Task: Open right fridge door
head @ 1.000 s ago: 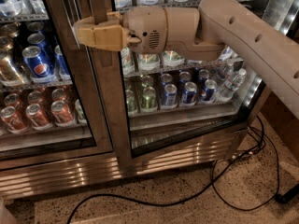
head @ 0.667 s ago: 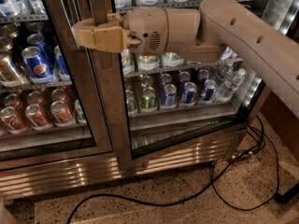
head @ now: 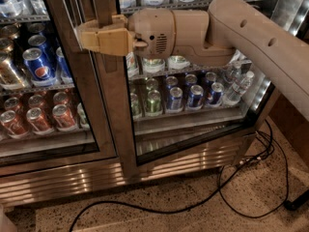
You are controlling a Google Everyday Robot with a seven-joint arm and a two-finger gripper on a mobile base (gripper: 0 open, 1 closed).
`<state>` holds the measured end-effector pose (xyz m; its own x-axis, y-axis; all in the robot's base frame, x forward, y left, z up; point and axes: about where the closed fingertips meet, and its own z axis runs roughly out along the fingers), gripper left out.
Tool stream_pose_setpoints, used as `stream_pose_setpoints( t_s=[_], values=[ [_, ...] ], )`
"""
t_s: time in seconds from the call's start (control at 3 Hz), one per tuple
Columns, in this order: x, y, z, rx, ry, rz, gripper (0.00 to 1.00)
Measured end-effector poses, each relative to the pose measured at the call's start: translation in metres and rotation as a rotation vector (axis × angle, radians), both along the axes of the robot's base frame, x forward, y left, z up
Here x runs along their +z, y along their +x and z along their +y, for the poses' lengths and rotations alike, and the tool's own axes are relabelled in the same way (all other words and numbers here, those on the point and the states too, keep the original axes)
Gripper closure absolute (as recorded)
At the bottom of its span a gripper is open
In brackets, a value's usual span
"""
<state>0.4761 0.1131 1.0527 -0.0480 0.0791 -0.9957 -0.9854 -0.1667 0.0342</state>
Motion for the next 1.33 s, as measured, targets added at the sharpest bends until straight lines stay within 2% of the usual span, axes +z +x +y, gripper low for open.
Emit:
stream_pose_setpoints(
  t_s=[1.33],
  values=[
    [0.0005,-0.0085,-0.0043,0.009,-0.003,0.022,1.00]
  ],
)
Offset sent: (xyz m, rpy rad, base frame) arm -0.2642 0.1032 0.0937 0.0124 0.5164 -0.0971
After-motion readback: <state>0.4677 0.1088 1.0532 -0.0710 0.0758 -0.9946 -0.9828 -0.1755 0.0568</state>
